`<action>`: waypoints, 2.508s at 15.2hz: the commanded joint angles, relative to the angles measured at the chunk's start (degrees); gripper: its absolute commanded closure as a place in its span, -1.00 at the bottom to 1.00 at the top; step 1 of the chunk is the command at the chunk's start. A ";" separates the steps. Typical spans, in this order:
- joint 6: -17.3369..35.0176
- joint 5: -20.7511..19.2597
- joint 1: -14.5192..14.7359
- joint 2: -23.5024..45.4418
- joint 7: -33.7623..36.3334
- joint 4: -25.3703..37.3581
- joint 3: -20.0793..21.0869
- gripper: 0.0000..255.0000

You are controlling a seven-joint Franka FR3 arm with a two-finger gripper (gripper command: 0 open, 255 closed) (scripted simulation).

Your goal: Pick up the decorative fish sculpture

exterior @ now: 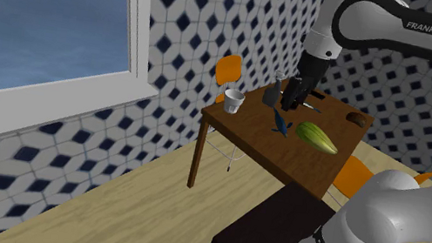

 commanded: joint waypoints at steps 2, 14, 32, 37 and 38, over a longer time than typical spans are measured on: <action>0.89 -0.69 -0.27 -0.23 -2.03 -0.96 -1.48 -1.00; 13.26 -7.82 -2.90 6.49 -26.75 -5.07 -20.42 -1.00; 25.21 15.04 1.65 48.98 -76.48 15.51 -47.30 -1.00; 21.30 27.09 -6.31 64.77 -89.78 27.29 -44.21 -1.00; 20.38 28.76 -8.20 67.56 -91.63 29.92 -43.19 -1.00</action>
